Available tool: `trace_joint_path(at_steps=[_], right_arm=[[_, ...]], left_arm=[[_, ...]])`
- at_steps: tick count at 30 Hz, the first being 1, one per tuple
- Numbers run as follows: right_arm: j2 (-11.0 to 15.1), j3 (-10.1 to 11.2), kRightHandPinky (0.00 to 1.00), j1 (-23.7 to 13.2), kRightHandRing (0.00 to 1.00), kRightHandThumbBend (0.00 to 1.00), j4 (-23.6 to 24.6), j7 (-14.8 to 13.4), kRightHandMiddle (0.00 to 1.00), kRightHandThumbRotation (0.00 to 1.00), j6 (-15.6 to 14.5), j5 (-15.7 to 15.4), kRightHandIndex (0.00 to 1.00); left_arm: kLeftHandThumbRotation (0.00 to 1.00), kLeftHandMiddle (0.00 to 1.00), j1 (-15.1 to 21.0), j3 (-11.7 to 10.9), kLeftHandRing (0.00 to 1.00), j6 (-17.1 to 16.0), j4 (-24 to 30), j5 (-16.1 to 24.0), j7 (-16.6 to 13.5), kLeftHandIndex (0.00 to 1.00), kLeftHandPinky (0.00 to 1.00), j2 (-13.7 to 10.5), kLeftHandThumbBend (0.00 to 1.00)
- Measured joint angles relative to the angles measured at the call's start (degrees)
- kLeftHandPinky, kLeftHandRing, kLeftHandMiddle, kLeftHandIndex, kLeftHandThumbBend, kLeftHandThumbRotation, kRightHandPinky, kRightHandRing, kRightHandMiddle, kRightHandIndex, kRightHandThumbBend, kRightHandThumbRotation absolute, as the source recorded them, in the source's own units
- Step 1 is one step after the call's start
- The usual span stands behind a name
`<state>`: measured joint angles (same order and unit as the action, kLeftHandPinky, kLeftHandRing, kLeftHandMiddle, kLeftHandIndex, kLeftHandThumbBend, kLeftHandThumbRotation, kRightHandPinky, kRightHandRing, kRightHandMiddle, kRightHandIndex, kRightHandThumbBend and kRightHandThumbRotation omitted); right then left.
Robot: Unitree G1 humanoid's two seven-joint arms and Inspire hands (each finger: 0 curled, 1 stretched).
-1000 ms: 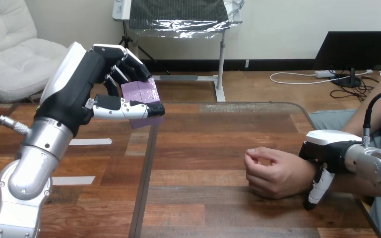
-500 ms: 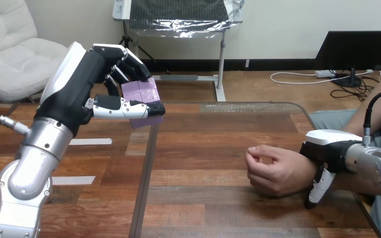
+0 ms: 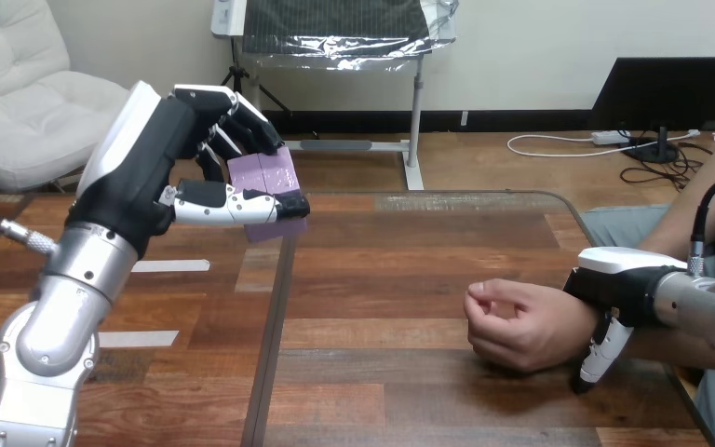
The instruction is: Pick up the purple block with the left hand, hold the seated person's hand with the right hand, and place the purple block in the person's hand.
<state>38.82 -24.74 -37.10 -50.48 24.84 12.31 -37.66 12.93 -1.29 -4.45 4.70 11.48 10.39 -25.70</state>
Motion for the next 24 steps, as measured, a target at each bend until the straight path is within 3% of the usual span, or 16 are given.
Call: trace_joint_path(at_steps=[14, 24], right_arm=[[0.33, 2.01, 0.27, 0.11, 0.36, 0.82, 0.13, 1.58, 0.44, 0.04, 0.60, 3.81, 0.47], [1.09, 3.35, 0.31, 0.12, 0.40, 0.80, 1.46, 2.25, 0.47, 0.06, 1.39, 6.30, 0.46]], left_arm=[[0.00, 0.42, 0.26, 0.46, 0.36, -0.66, -5.06, -0.81, 0.00, 0.44, 0.29, 2.64, 0.63], [0.00, 0.44, 1.03, 0.97, 0.38, 0.02, -9.02, -1.44, 0.00, 0.45, 0.30, 4.92, 0.62]])
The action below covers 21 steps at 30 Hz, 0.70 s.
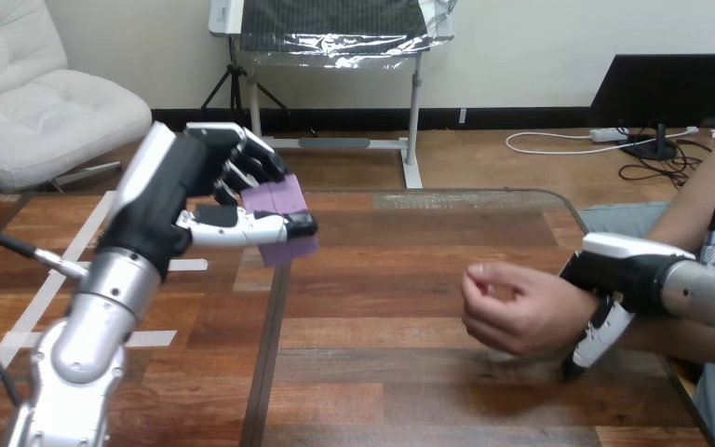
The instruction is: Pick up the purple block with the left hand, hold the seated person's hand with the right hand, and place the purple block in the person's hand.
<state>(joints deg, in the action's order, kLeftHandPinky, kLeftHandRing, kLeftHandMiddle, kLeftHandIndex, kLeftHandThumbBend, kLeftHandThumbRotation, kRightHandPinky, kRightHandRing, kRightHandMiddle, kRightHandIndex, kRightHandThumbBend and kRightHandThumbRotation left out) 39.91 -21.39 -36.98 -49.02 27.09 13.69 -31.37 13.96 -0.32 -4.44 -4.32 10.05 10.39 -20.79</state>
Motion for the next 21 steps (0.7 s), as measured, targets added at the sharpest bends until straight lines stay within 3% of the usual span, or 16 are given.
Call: trace_joint_path(at_steps=[11, 21], right_arm=[[0.29, 1.14, 0.34, -0.01, 0.43, 0.79, 3.20, 0.67, 0.50, 0.09, -0.91, 1.18, 0.46], [0.29, 1.77, 0.31, -0.25, 0.39, 0.79, 7.14, 1.33, 0.46, 0.10, -2.81, 2.06, 0.46]], left_arm=[[0.00, 0.44, 2.73, 1.70, 0.38, -0.30, -6.23, 0.70, -0.25, 0.46, 0.31, 1.57, 0.62], [0.00, 0.45, 5.96, 2.73, 0.39, -2.22, -13.28, 0.85, -0.27, 0.46, 0.32, 2.90, 0.61]])
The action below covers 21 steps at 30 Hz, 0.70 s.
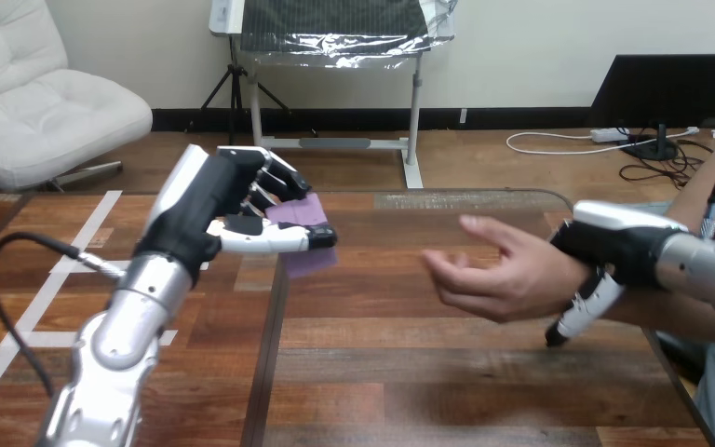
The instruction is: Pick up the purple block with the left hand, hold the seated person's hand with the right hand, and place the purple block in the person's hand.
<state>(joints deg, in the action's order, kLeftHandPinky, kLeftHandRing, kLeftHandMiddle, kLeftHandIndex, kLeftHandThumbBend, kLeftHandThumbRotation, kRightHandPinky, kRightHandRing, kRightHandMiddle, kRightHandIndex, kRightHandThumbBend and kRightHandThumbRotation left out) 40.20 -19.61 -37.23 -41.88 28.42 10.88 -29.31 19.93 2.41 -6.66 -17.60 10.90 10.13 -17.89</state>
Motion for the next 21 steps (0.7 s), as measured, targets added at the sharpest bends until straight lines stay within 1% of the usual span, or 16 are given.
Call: trace_joint_path(at_steps=[7, 11, 14, 21], right_arm=[[-0.14, 0.04, 0.30, -0.09, 0.37, 0.79, 2.45, 0.00, 0.44, 0.11, -0.60, 0.20, 0.46], [-0.38, 0.04, 0.31, -0.16, 0.39, 0.79, 3.59, 0.00, 0.45, 0.11, -0.96, 0.21, 0.46], [-0.58, 0.04, 0.33, -0.23, 0.41, 0.79, 4.13, 0.00, 0.47, 0.12, -1.24, 0.20, 0.46], [-1.59, 0.02, 0.31, -0.76, 0.39, 0.79, 4.32, -0.01, 0.45, 0.12, -2.07, 0.15, 0.46]], left_arm=[[0.00, 0.45, 2.42, 1.13, 0.39, -0.51, -4.22, 0.93, -0.41, 0.46, 0.32, 0.92, 0.62], [0.00, 0.45, 3.44, 1.57, 0.39, -0.76, -6.11, 1.27, -0.68, 0.46, 0.32, 1.38, 0.62], [0.00, 0.45, 4.28, 1.94, 0.39, -1.20, -7.62, 1.53, -1.08, 0.46, 0.32, 1.79, 0.63], [0.00, 0.45, 6.29, 2.50, 0.39, -2.79, -11.62, 1.63, -1.45, 0.46, 0.31, 2.81, 0.63]])
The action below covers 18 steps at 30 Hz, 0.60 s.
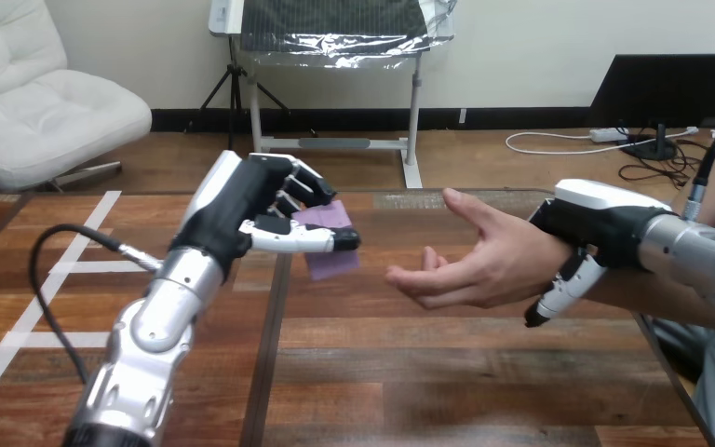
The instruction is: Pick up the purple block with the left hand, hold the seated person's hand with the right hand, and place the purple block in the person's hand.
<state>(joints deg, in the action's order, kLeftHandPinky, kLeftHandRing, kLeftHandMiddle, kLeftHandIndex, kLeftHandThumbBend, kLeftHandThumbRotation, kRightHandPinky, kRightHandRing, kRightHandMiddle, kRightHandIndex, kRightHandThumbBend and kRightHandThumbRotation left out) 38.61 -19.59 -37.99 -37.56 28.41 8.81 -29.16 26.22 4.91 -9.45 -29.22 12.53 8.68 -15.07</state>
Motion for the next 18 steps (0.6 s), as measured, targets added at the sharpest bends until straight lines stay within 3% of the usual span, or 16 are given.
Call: trace_joint_path(at_steps=[18], right_arm=[[-2.42, -0.02, 0.27, -0.71, 0.35, 0.80, 1.10, 0.99, 0.42, 0.13, -1.93, 0.01, 0.44]], left_arm=[[0.00, 0.45, 5.62, 1.47, 0.39, -1.21, -8.15, 0.77, -0.54, 0.47, 0.32, 2.62, 0.64]])
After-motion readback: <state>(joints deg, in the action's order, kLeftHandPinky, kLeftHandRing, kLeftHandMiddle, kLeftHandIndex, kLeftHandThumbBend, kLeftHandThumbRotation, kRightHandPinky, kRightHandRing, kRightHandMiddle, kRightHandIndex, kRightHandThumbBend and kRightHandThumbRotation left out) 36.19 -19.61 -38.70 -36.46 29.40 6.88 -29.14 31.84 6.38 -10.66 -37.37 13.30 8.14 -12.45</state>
